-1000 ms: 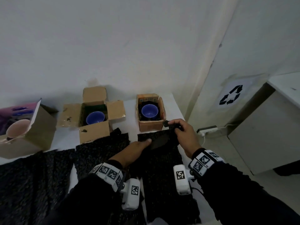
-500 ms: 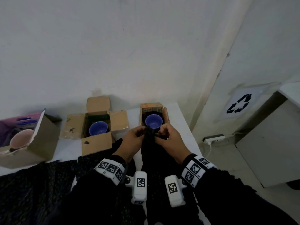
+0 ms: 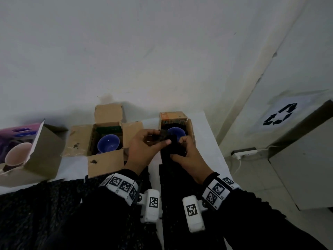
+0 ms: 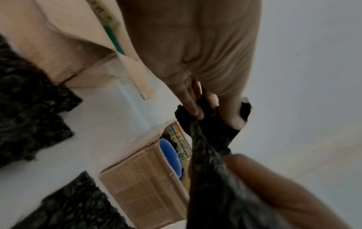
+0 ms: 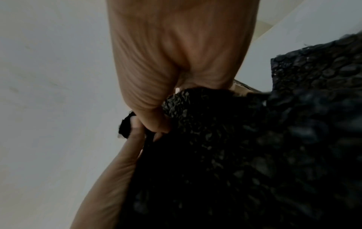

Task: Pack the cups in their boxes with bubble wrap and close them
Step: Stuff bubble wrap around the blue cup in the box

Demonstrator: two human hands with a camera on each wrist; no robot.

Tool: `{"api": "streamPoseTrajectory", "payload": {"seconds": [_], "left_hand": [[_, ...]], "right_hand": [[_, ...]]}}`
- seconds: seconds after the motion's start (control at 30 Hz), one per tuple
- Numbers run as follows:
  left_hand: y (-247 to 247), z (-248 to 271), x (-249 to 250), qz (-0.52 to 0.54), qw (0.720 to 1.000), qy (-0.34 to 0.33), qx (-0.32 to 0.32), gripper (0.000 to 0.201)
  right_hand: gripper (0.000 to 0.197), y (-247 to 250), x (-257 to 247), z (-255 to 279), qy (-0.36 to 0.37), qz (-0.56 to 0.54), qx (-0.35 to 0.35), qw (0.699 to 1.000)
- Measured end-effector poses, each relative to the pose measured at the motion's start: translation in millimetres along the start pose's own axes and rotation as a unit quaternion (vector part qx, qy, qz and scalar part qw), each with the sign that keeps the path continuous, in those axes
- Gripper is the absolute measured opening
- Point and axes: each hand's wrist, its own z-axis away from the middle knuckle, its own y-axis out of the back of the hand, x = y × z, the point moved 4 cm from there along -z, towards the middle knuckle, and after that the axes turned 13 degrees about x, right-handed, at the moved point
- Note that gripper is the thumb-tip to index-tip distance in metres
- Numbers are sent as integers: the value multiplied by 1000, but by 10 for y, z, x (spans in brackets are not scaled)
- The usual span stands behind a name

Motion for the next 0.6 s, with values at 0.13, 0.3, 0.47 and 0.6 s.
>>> {"api": "streamPoseTrajectory", "payload": {"seconds": [0.13,0.3,0.47,0.6], "left_hand": [[-38,-244,29,-105,986,-109,67,32],[-152,-620,124,-162,978,-120,57,25],[-479,-827,109,-297,920,-253,-43,18],[-630,-858,-110,-457,820,-316,-139,19]], "right_hand": [[42,-7,-19,-61,85,99,30,991],[28,50,-110,-199,196,227,134,945],[29,-129,-96,-431,269,339,80,898],[25,-224,58,-533,274,418,-7,866]]}}
